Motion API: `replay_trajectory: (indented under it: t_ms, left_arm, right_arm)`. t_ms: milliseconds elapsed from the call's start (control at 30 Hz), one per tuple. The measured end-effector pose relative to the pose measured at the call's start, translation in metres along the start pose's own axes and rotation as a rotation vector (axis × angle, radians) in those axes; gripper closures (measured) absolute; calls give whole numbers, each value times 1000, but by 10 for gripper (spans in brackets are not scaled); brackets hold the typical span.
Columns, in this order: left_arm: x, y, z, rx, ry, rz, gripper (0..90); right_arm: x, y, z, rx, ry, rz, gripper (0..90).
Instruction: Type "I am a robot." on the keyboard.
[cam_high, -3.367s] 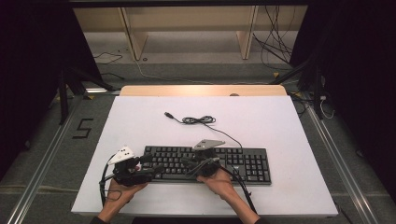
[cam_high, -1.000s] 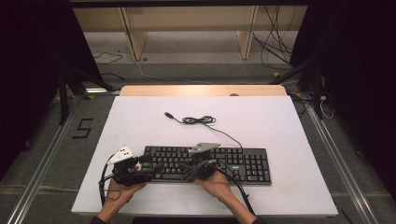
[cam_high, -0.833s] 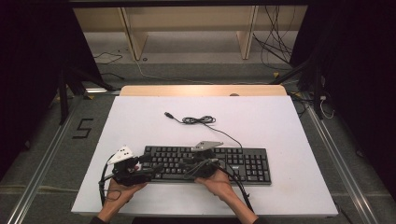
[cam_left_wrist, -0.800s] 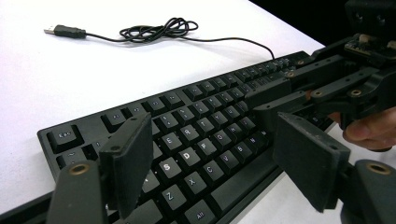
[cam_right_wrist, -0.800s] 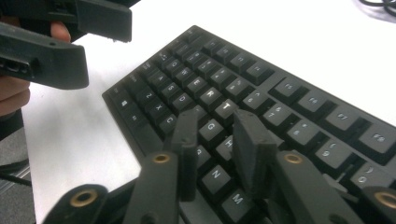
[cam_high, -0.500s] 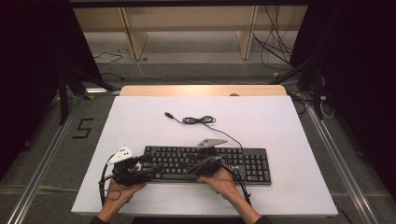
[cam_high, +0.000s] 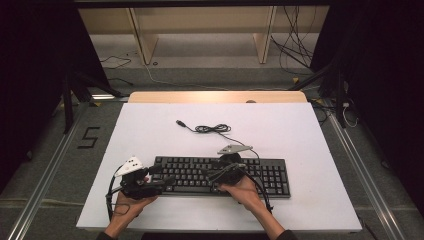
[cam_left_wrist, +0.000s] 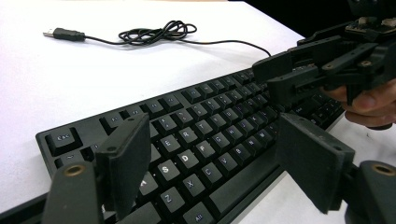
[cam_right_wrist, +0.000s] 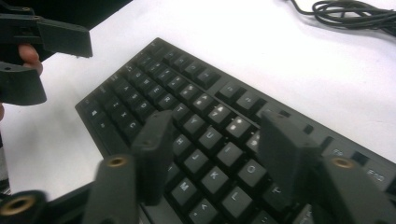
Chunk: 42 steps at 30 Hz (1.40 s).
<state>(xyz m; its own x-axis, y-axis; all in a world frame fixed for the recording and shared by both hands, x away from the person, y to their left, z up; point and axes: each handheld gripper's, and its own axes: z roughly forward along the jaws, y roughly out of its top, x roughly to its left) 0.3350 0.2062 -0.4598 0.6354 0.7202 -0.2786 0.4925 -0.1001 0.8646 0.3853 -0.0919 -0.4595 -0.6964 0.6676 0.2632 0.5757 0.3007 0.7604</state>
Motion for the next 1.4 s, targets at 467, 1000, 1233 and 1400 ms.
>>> replay_trajectory:
  t_ms: [467, 1000, 1233, 1400]
  left_arm:
    - [0, 0, 0, -2, 1, 2, 261]
    - [0, 0, 0, -2, 2, 4, 261]
    - [0, 0, 0, -2, 2, 4, 261]
    - [0, 0, 0, -2, 2, 4, 261]
  right_arm:
    - [-6, -4, -2, 17, -48, -17, 844]
    - [-8, -9, 5, 54, -69, -18, 900]
    - [-10, -11, 8, 64, -74, -19, 900]
    - [-9, -12, 9, 70, -72, -16, 900]
